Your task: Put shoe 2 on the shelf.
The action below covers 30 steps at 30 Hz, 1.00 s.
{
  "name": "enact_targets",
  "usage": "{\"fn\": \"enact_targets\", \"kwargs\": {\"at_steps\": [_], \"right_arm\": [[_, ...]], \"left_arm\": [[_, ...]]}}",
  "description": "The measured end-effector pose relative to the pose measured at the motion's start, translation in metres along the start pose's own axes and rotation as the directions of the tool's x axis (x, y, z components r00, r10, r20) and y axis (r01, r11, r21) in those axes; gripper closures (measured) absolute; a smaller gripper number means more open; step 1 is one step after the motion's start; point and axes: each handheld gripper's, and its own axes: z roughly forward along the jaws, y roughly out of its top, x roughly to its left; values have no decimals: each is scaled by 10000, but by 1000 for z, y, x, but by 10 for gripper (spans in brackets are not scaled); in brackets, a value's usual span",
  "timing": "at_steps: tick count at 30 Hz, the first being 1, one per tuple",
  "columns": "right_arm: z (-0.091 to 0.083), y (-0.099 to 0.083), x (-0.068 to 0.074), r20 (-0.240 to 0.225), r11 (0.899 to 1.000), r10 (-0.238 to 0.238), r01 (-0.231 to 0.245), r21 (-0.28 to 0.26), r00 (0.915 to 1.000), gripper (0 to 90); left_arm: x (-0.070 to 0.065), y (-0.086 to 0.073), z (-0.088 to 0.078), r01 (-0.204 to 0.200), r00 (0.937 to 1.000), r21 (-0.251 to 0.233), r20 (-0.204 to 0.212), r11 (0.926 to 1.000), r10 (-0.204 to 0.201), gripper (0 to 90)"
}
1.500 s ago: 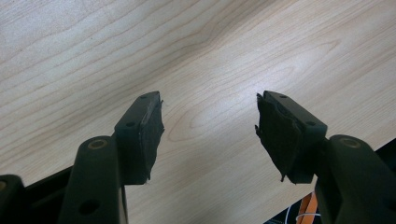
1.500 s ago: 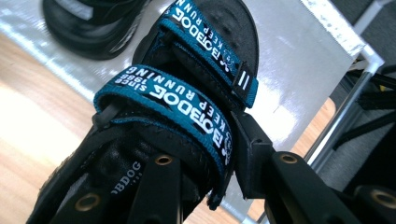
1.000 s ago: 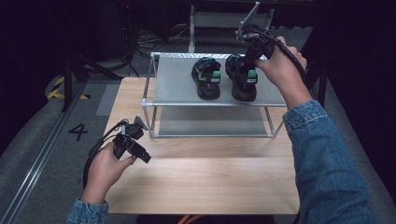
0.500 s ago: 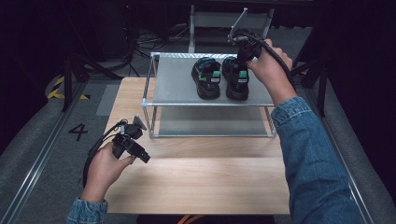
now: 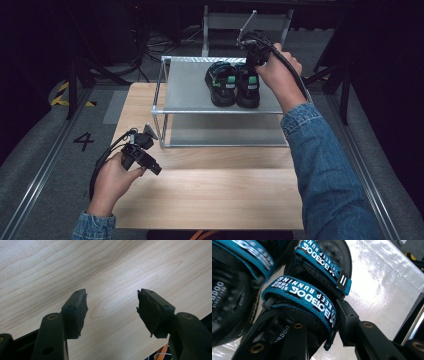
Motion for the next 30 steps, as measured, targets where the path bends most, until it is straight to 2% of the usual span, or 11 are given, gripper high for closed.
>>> {"fn": "enact_targets", "kwargs": {"at_steps": [5, 8, 10, 12, 16, 21, 22, 24, 25, 29, 30], "right_arm": [[2, 1, 1, 6, 9999, 60, -60, 127, 10000, 683], [1, 0, 0, -255, 9999, 109, -109, 4, 9996, 580], [-2, -1, 1, -132, 9997, -35, 32, -231, 9999, 521], [-4, -2, 3, -63, 9996, -164, 162, -250, 9998, 488], [-12, -7, 4, 23, 9984, -262, 263, -499, 9997, 465], [-28, -19, 2, -36, 9946, -252, 247, -1012, 9997, 468], [-37, -27, 1, -63, 9921, -282, 272, -1224, 9996, 469], [-41, -31, 0, -88, 9909, -307, 293, -1316, 9995, 472], [-50, -41, -1, -170, 9884, -368, 339, -1480, 9992, 472], [-64, -65, -5, -486, 9813, -437, 337, -1893, 9979, 474], [-64, -65, -5, -486, 9813, -437, 337, -1893, 9979, 474]], "left_arm": [[0, 0, 0, 21, 10000, -29, 13, 10000, -21, 404], [0, 0, 0, 5, 10000, -9, 2, 10000, -5, 404], [0, 0, 0, -21, 10000, 9, -10, 10000, 21, 405], [0, 1, 0, -22, 10000, 19, 2, 10000, 22, 404], [-2, 2, 0, -56, 10000, 15, 4, 10000, 56, 404], [-3, 6, 1, -109, 9999, 15, -1, 9999, 109, 403], [-3, 7, 1, -132, 9999, 38, 33, 9999, 132, 403], [-4, 8, 1, -142, 9999, -10, 29, 9999, 142, 402], [-3, 9, 1, -214, 9998, 15, -3, 9998, 214, 402], [-3, 11, 1, -211, 9998, -1, 29, 9998, 211, 399], [-3, 11, 1, -211, 9998, -1, 29, 9998, 211, 399]]}}
